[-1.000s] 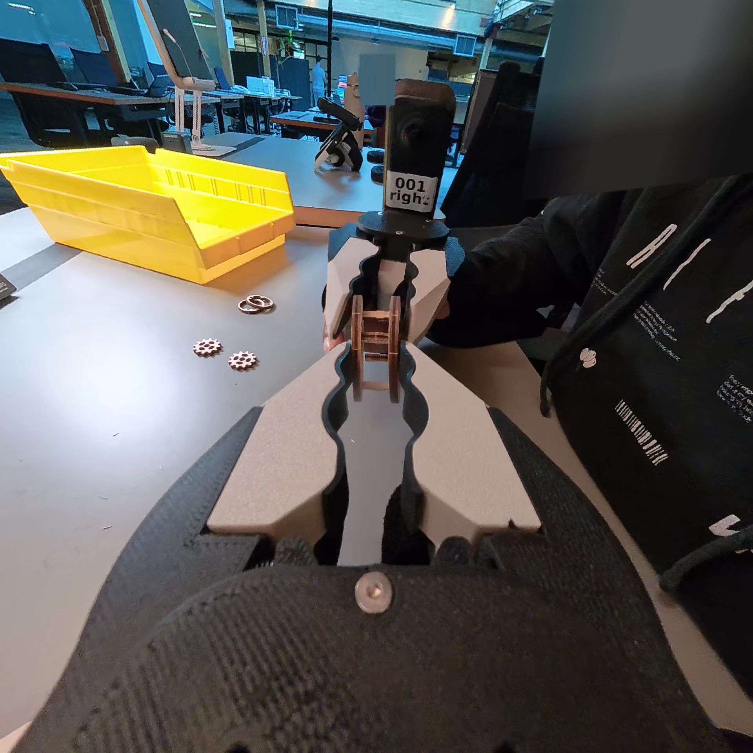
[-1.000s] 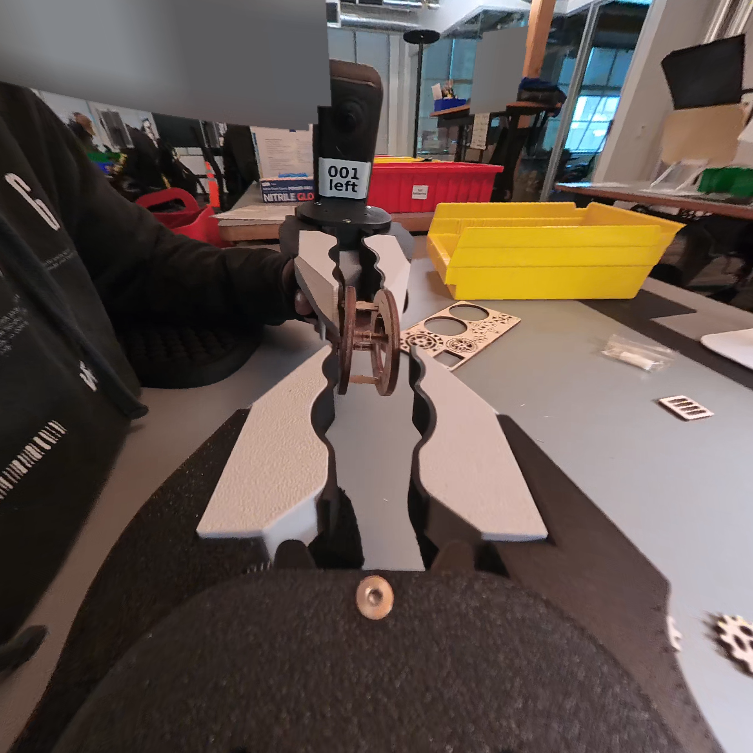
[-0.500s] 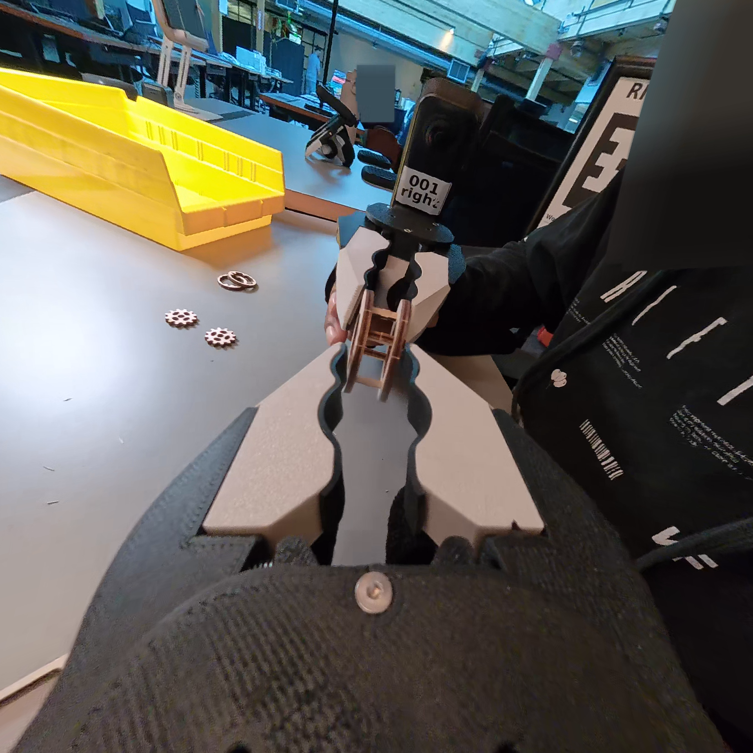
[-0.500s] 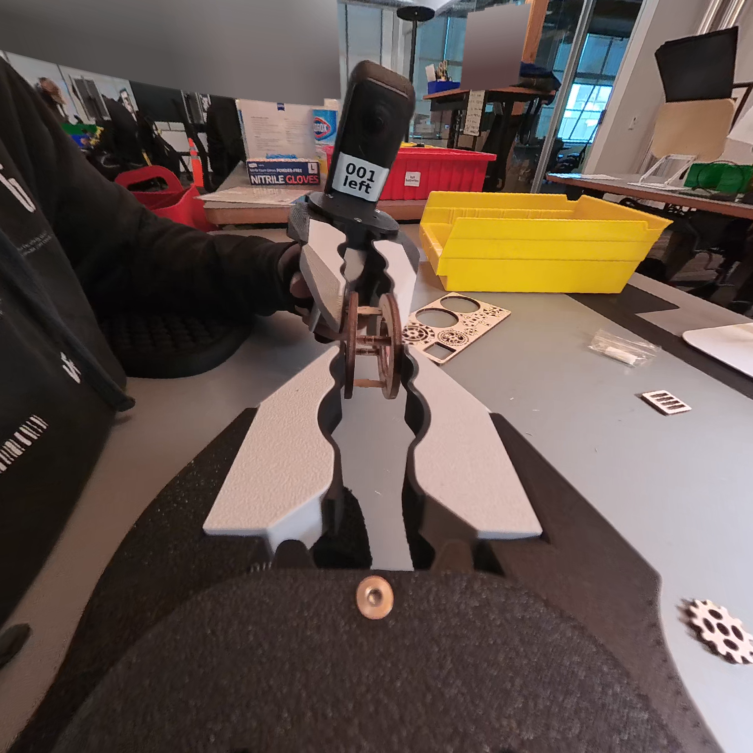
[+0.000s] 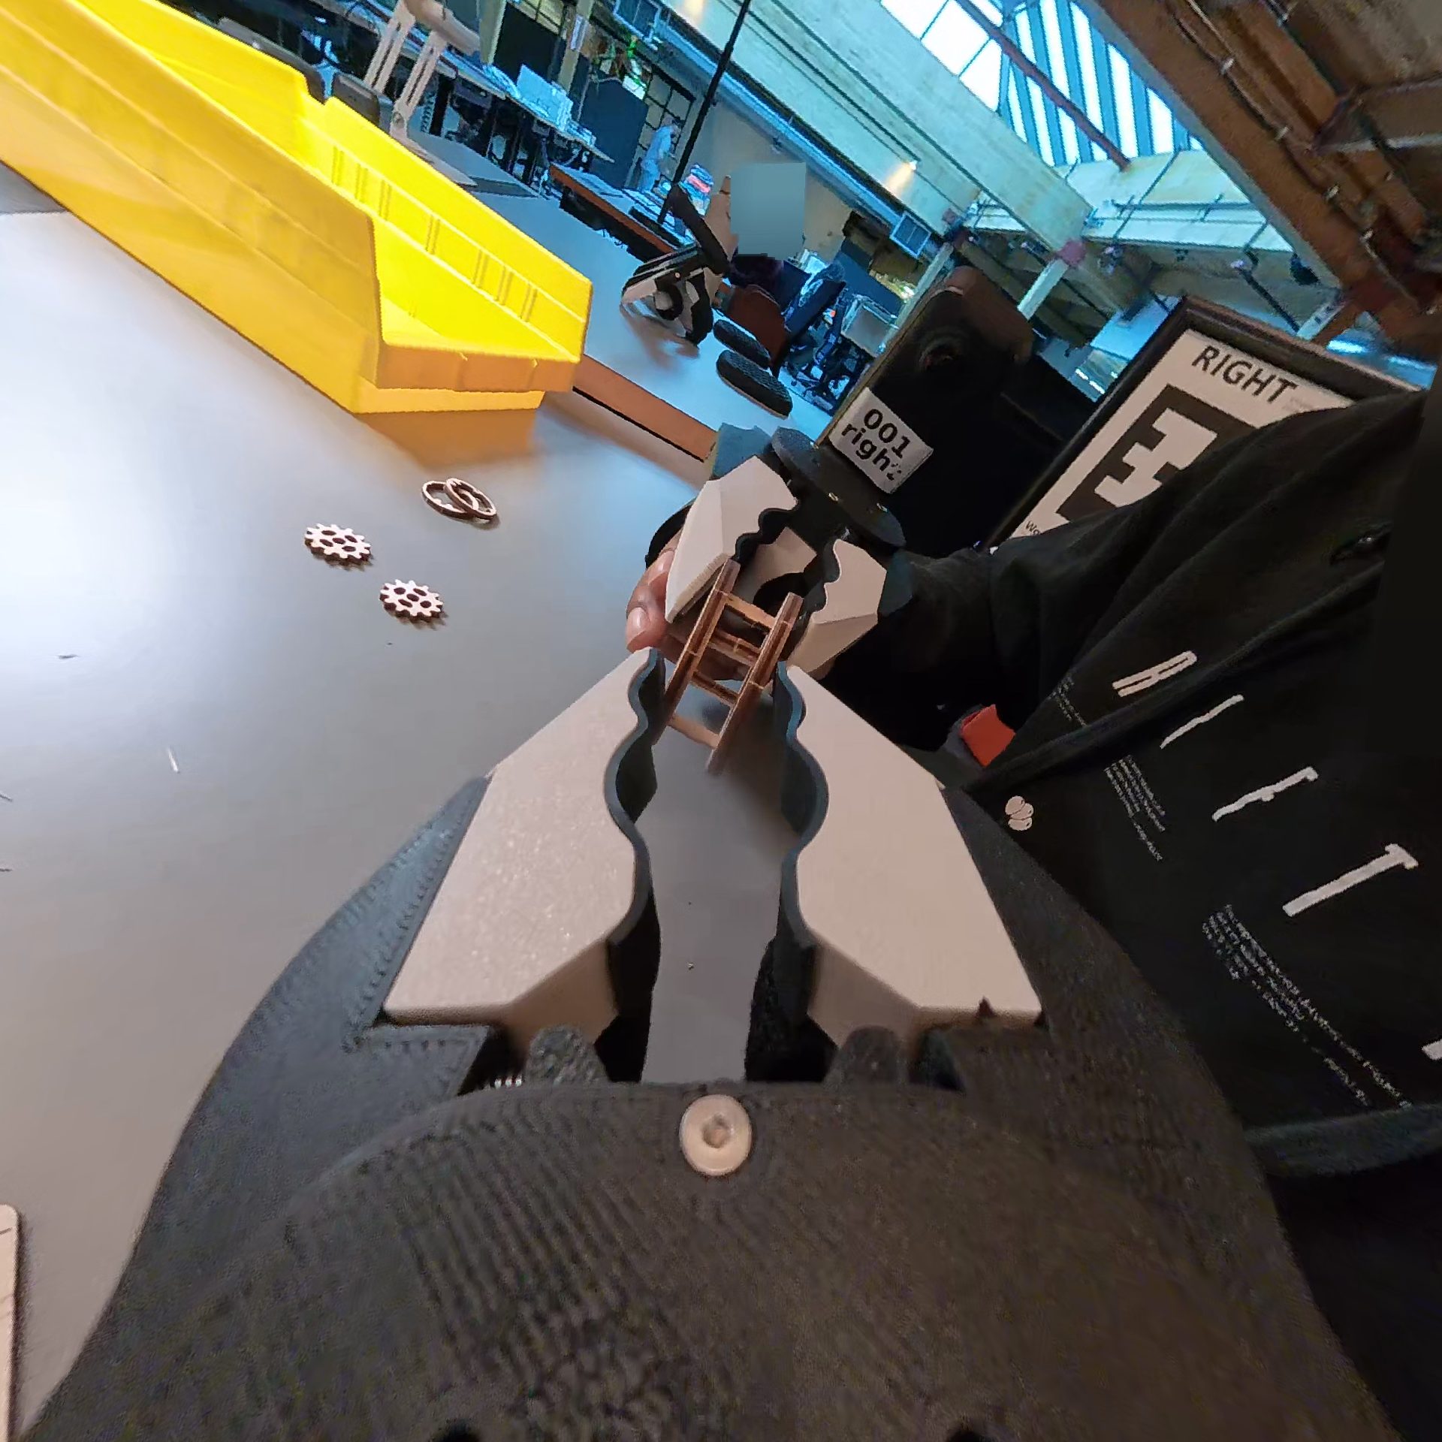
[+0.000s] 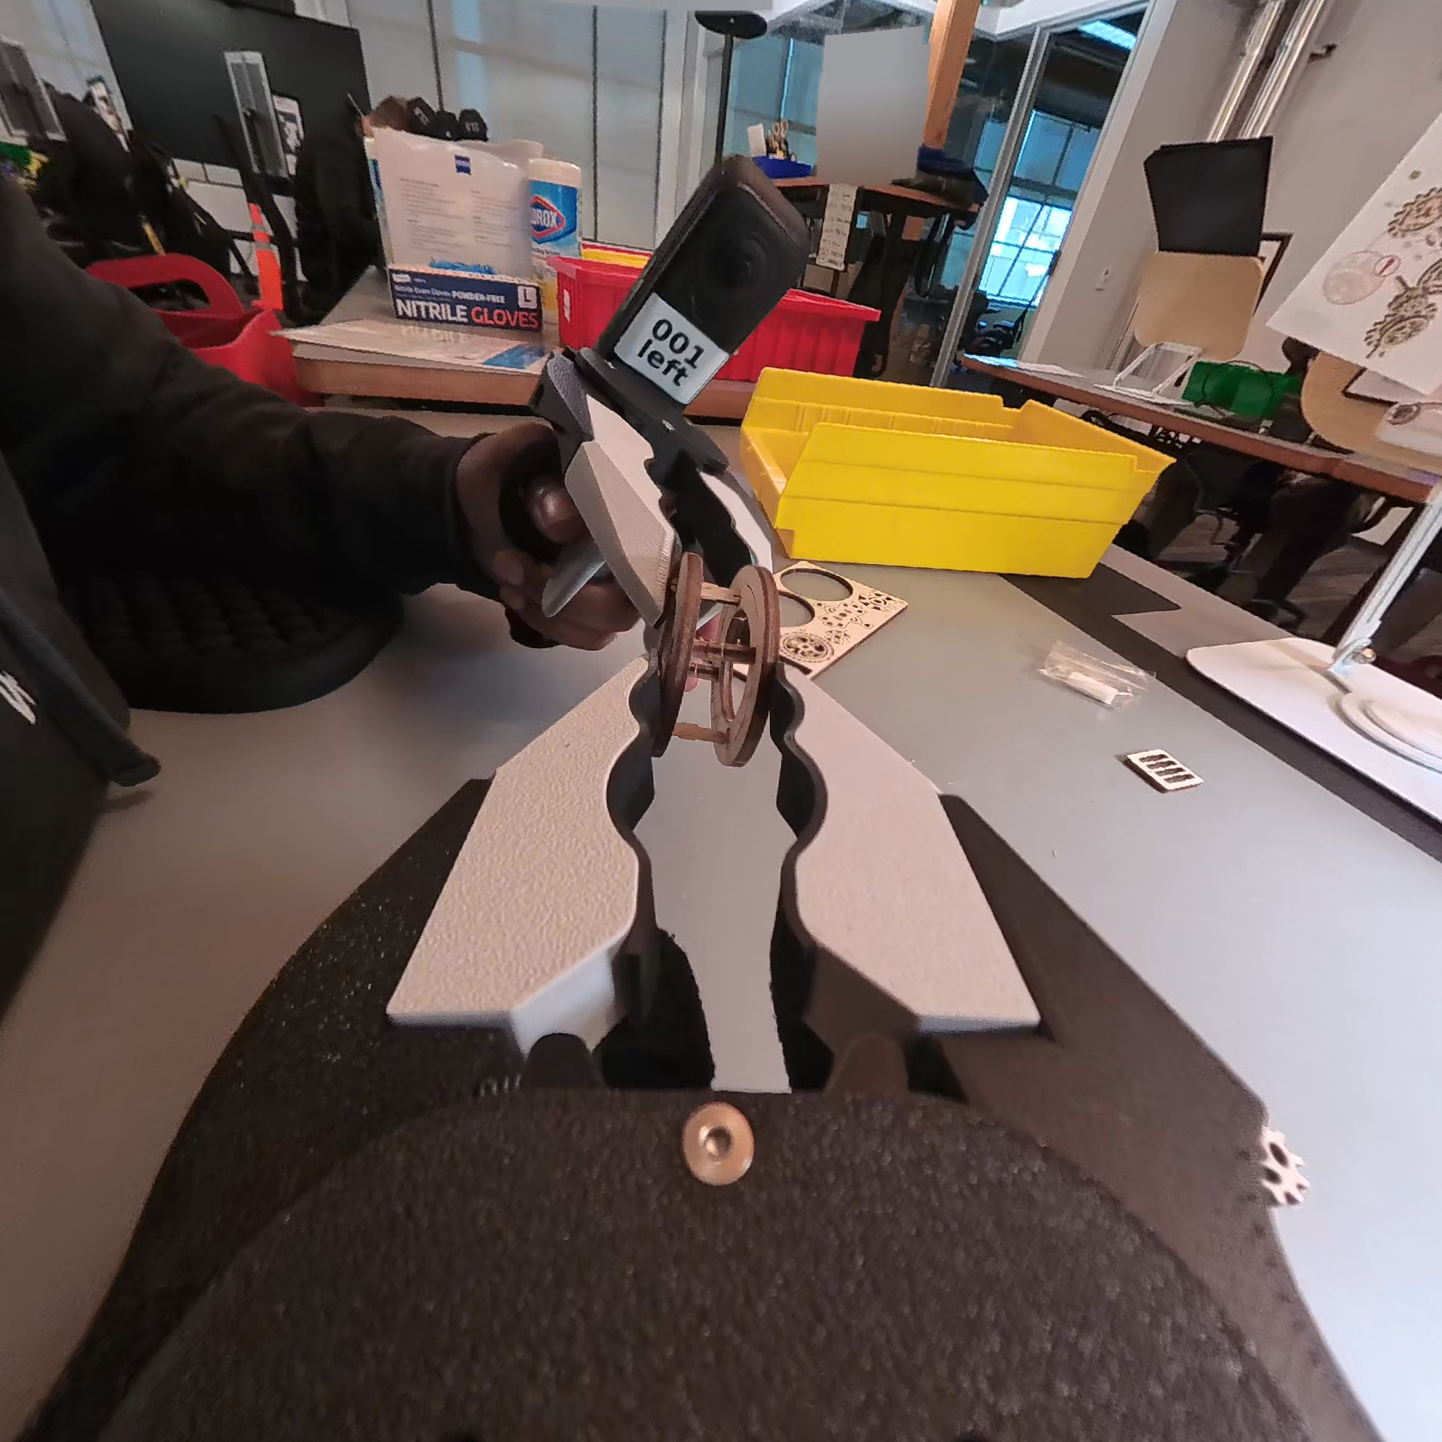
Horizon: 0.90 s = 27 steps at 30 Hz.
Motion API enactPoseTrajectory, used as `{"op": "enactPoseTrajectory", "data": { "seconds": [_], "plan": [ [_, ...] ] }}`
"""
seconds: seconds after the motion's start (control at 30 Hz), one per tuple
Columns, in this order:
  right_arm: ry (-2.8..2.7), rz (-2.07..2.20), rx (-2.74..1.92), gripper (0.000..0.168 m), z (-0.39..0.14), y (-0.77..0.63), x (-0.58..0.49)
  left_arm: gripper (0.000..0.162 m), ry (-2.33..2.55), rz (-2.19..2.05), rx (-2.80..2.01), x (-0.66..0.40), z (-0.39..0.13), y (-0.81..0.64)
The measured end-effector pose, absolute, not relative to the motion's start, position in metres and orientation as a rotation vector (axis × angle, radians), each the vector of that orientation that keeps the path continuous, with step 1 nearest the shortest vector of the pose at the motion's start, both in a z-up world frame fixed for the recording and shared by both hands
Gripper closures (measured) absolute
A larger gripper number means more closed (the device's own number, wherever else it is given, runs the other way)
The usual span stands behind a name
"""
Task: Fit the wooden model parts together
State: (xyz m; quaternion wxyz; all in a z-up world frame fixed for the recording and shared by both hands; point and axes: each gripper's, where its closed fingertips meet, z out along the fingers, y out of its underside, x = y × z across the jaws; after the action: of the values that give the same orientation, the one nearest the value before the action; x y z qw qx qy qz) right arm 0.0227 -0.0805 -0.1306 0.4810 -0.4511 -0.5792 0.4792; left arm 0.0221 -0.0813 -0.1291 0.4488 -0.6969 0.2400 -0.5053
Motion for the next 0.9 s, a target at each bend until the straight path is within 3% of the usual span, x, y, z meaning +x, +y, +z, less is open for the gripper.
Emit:
{"op": "enactPoseTrajectory", "data": {
  "seconds": [0.27, 0.9],
  "plan": [
    [-1.365, 1.199, -1.157, 0.145, -0.127, -0.074, 0.021, 0.13, 0.522, -1.238, -1.719, 0.018, -0.127, -0.074],
    [-1.31, 1.278, -1.244, 0.144, -0.129, -0.068, 0.02, 0.132, 0.386, -1.353, -1.691, 0.013, -0.124, -0.068]
  ]
}}
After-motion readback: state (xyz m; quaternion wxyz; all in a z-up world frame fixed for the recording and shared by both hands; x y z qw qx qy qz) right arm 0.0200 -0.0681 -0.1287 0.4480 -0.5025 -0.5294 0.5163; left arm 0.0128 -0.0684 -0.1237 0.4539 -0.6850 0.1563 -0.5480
